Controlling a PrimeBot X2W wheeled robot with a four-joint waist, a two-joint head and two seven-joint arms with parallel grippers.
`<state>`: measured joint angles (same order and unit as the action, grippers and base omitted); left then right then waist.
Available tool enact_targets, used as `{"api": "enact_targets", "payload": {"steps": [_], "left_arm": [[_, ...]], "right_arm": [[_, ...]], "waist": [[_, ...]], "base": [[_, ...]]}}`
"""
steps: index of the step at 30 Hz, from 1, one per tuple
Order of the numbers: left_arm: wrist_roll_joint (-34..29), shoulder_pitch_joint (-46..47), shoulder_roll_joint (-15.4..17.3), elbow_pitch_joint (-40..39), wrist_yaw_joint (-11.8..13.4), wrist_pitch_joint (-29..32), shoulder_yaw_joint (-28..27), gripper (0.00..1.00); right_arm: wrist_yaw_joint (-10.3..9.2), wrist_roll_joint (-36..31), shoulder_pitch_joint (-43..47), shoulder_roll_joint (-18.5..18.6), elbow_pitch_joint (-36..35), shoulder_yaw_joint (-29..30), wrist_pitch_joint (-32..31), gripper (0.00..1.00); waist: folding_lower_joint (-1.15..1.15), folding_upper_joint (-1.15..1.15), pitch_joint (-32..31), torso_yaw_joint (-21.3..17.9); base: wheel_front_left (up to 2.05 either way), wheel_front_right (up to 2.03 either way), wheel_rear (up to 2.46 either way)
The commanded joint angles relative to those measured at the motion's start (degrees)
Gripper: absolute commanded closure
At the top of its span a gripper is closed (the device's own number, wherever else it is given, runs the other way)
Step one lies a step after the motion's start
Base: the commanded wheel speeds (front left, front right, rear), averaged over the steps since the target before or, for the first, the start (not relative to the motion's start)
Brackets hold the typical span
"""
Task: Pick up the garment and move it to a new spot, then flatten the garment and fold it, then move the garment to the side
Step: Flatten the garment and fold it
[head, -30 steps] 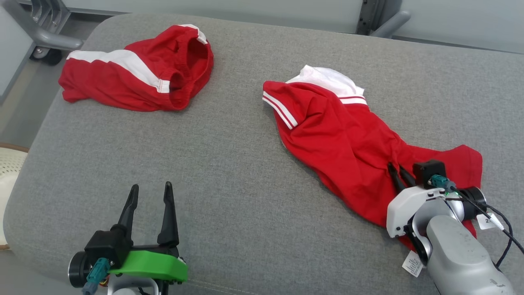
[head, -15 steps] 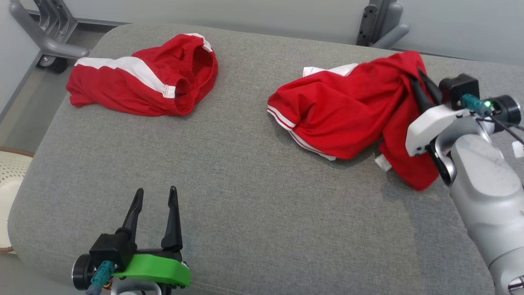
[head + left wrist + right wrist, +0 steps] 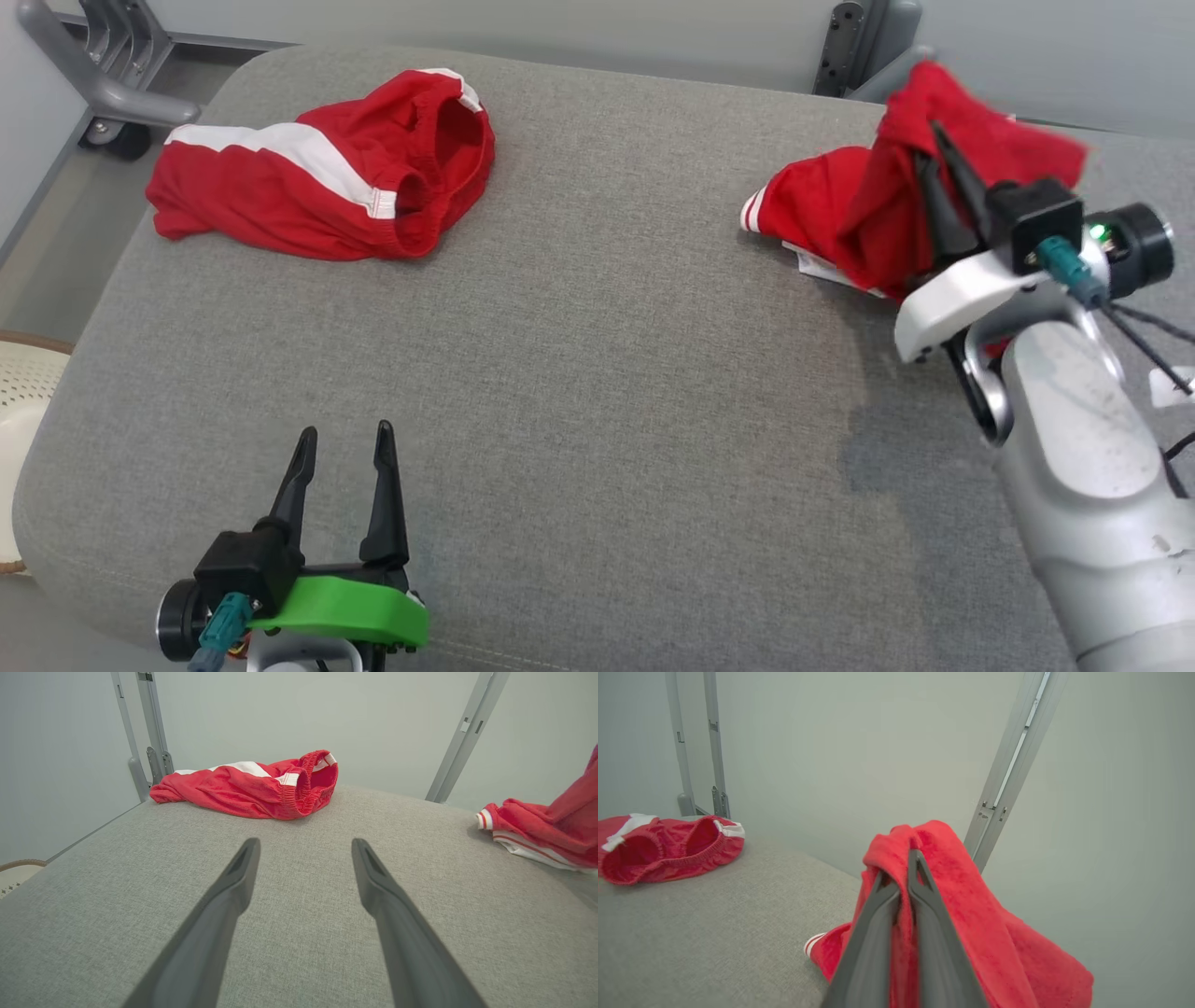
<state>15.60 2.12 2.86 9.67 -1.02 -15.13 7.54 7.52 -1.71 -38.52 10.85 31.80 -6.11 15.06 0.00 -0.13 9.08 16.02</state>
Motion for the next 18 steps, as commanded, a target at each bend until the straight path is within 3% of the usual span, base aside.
{"api": "enact_targets", "payload": {"steps": [1, 18], "left_arm": [[0.6, 0.6, 0.0, -0.1, 0.0, 0.0, 0.0, 0.00], [-0.2, 1.7, 0.0, 0.3, -0.3, 0.0, -0.2, 0.00]], "right_arm": [[-0.06, 0.6, 2.1, -0.5, 0.0, -1.2, 0.2, 1.00], [-0.06, 7.9, 18.3, -5.2, -5.0, -16.2, 0.2, 1.00]], "waist": [[0.00, 0.13, 0.4, -0.6], [0.00, 0.13, 1.1, -3.4]], "base": [[0.00, 0.00, 0.00], [0.00, 0.00, 0.00]]}}
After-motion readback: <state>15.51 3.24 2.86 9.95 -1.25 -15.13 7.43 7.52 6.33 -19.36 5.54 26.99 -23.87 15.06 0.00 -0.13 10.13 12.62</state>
